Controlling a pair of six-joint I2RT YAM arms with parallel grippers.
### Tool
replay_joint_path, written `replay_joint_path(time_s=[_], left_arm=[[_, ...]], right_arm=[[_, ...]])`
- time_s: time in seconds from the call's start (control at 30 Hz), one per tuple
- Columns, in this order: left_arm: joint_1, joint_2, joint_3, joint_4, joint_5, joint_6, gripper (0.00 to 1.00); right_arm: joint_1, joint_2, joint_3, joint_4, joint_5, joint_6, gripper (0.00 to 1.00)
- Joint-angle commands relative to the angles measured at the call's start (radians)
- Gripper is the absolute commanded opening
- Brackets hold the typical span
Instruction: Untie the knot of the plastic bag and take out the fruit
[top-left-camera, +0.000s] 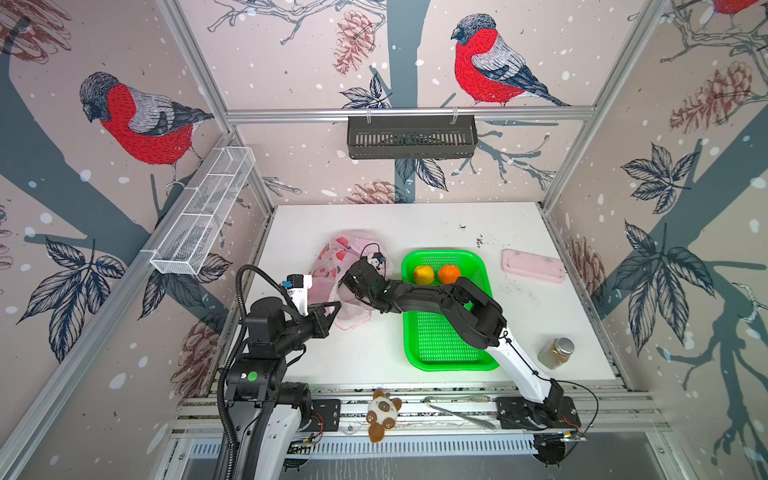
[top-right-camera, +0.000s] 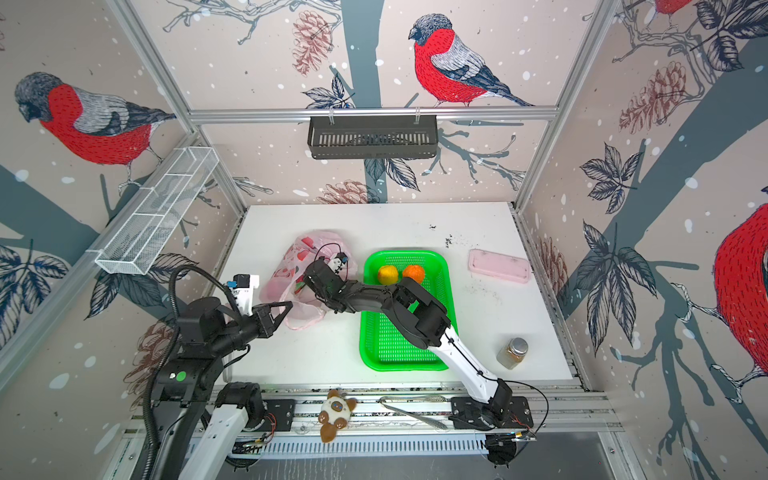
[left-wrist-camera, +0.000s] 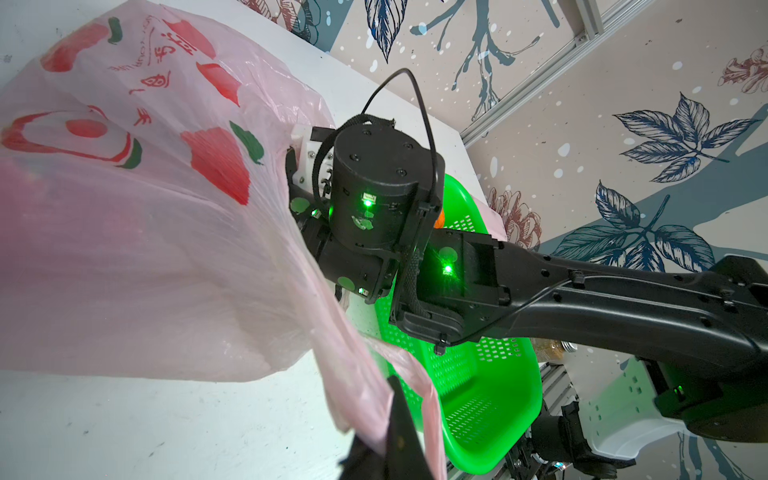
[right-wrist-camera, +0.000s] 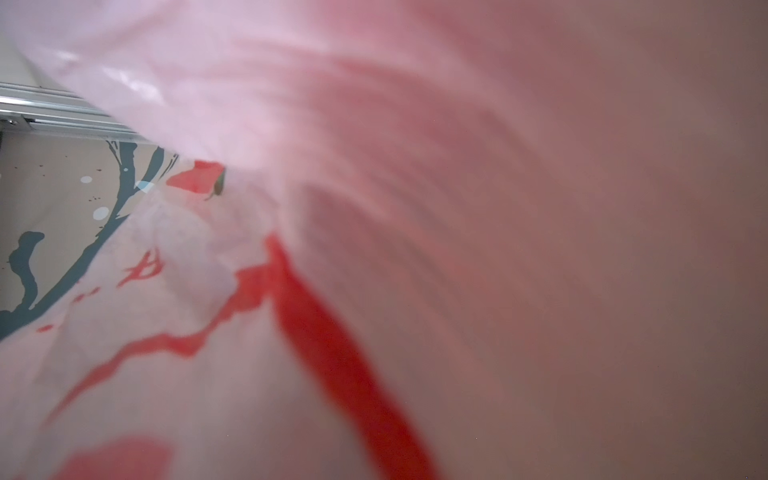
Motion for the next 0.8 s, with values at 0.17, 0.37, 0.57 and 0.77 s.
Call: replay_joint_path(time_s=[0.17,0.37,0.57,0.77], left_arm=[[0.001,-0.004,-0.007,0.087,-0.079,-0.063,0.0],[0.001,-0.01,-0.025,0.117,-0.122,-0.103,0.0],[-0.001,-0.021,-0.012,0.065,-0.153,-0.094,0.0],[0.001,-0.019,0.023,-0.015,-0.211,-0.081,0.0]], right_arm=[[0.023,-0.143,-0.075,0.0,0.063,-0.158,0.13],[0.044,-0.242,-0.117,-0.045,0.139,-0.272,0.12],[0.05,-0.282,-0.134,-0.074,0.132,-0.326,0.11],[0.082,-0.268,-0.09,-0.11,-0.073,-0.482,0.18]])
